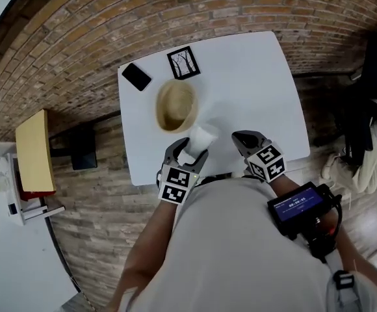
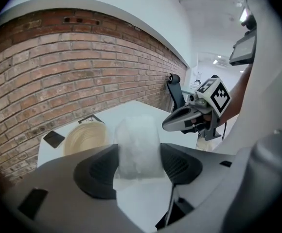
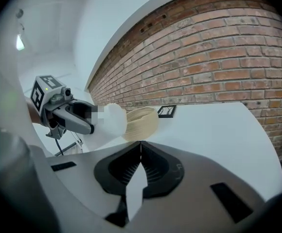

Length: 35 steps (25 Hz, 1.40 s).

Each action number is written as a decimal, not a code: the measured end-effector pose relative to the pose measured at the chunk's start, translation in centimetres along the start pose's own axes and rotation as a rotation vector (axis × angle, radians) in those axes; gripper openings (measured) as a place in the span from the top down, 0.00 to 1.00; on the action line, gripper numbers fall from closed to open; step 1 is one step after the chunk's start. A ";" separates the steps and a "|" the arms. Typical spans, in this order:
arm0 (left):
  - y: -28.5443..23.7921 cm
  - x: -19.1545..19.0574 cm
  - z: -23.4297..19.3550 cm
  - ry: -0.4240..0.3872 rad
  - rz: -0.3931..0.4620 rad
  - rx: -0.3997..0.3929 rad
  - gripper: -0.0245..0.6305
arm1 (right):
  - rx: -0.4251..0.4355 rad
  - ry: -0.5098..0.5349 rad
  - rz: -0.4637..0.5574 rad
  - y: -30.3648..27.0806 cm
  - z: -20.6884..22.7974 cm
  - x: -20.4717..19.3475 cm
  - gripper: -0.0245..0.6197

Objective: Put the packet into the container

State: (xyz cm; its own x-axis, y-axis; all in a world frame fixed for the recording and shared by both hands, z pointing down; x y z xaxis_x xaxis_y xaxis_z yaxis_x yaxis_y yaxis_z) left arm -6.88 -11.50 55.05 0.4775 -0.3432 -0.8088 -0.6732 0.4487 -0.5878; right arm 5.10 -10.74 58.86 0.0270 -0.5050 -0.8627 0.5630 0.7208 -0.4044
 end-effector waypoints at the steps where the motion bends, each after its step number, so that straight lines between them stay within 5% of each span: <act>1: 0.3 0.4 -0.4 -0.001 0.011 0.010 0.52 | 0.006 0.002 0.001 -0.4 -0.1 0.2 0.95; 23: 0.2 1.8 -11.6 0.046 -0.016 0.186 0.52 | -0.017 -0.036 0.007 -2.4 0.0 1.1 0.95; 35: -5.3 0.4 -16.3 0.005 -0.144 0.193 0.52 | -0.086 -0.085 0.010 -1.9 1.3 0.7 0.95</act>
State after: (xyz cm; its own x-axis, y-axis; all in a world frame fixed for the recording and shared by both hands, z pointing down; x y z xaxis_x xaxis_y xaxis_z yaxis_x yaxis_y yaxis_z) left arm -12.33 -27.52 58.10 0.5579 -0.4187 -0.7165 -0.4779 0.5438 -0.6898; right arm 5.09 -13.10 59.44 0.1040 -0.5337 -0.8392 0.4898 0.7619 -0.4238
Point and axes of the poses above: the fingertips, and each gripper's own axes: y backward along the fingers, z to its right, x out of its top, the point moved 1 cm from there along y, backward along the fingers, and after that the axes turned 7 degrees about z, right-handed, at the moved point
